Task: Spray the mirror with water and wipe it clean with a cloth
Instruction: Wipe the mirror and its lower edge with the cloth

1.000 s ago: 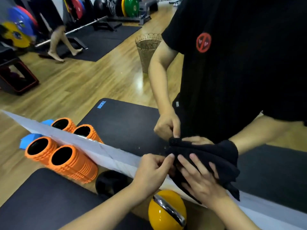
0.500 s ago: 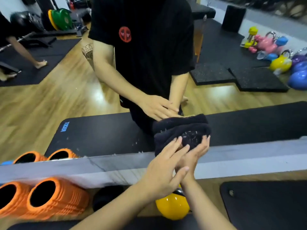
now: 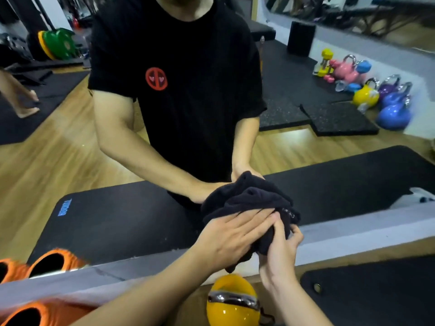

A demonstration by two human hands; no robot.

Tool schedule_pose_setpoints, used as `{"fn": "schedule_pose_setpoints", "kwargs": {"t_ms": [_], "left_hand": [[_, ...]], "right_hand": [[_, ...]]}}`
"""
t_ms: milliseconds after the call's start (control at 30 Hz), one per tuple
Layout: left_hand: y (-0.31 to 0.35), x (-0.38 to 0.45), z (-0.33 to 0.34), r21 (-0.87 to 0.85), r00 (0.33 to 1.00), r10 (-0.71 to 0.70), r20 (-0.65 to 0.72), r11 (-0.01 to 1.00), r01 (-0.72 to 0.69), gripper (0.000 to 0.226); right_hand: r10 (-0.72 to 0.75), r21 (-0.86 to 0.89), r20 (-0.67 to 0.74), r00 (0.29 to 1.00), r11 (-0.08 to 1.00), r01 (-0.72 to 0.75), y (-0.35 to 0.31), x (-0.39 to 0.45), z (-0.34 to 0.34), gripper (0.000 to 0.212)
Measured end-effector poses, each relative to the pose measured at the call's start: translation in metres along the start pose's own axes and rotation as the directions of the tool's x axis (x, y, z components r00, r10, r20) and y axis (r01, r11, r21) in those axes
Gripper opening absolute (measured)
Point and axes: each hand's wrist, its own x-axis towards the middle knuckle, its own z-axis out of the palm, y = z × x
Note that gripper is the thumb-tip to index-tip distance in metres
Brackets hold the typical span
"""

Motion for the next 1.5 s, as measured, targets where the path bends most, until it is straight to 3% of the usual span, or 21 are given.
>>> {"fn": "schedule_pose_setpoints", "kwargs": {"t_ms": [167, 300, 500, 667, 800, 1000, 1167, 1333, 1500], "left_hand": [[-0.006, -0.013, -0.004, 0.118, 1.000, -0.010, 0.009, 0.993, 0.009, 0.076], [-0.035, -0.063, -0.013, 0.093, 0.999, 0.005, -0.037, 0.996, -0.002, 0.060], [-0.094, -0.173, -0.043, 0.175, 0.997, 0.054, 0.059, 0.983, -0.063, 0.052], [-0.123, -0.217, -0.063, 0.176, 0.996, 0.043, 0.076, 0.983, -0.056, 0.051], [-0.109, -0.184, -0.052, 0.114, 0.999, 0.047, -0.012, 0.992, -0.045, 0.054], [-0.050, -0.049, -0.015, -0.016, 0.981, 0.076, -0.179, 0.997, -0.081, 0.048], [-0.013, 0.038, -0.001, 0.015, 0.974, 0.182, -0.133, 0.983, -0.181, 0.044], [-0.015, 0.040, 0.000, 0.082, 0.975, 0.209, -0.073, 0.976, -0.203, 0.047], [-0.040, -0.010, -0.015, 0.134, 0.973, 0.225, -0.042, 0.967, -0.218, 0.052]], "right_hand": [[-0.060, -0.075, -0.061, 0.996, 0.996, 0.055, 0.024, -0.012, 0.016, 0.044], [-0.021, -0.092, -0.028, 0.999, 0.996, 0.019, 0.066, -0.042, 0.046, 0.046], [0.015, -0.087, -0.003, 1.000, 0.996, -0.016, 0.154, -0.117, 0.113, 0.052], [0.081, -0.091, 0.078, 0.994, 0.993, -0.074, 0.180, -0.153, 0.138, 0.051], [-0.016, -0.115, 0.021, 1.000, 0.993, 0.019, 0.148, -0.129, 0.118, 0.050], [-0.140, 0.054, -0.164, 0.976, 0.987, 0.151, 0.051, -0.052, 0.067, 0.036], [-0.143, 0.128, -0.257, 0.956, 0.975, 0.180, -0.005, -0.005, 0.034, 0.042], [-0.119, 0.114, -0.300, 0.946, 0.981, 0.160, 0.006, 0.003, 0.034, 0.041], [-0.181, 0.064, -0.337, 0.924, 0.975, 0.214, 0.050, -0.027, 0.067, 0.030]]}}
